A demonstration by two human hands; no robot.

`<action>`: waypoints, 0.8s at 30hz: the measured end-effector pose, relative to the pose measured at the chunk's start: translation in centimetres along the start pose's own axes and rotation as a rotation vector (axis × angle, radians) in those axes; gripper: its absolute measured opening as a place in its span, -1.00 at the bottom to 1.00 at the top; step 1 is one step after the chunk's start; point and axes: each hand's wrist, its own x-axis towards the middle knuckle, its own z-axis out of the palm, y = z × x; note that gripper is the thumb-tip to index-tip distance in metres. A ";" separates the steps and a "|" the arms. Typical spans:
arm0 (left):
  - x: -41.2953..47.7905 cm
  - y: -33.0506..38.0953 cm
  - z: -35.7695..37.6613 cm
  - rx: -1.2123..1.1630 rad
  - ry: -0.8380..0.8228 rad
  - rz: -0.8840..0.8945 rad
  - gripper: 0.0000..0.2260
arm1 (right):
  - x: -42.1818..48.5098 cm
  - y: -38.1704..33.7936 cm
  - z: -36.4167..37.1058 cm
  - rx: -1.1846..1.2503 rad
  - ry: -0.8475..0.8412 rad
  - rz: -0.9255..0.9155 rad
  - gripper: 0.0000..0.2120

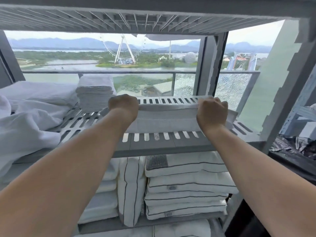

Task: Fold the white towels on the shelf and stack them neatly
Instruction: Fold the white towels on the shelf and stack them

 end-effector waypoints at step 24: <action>16.7 1.7 14.0 -0.303 -0.080 -0.068 -0.65 | 14.7 -4.1 17.1 -0.038 0.131 -0.421 -0.76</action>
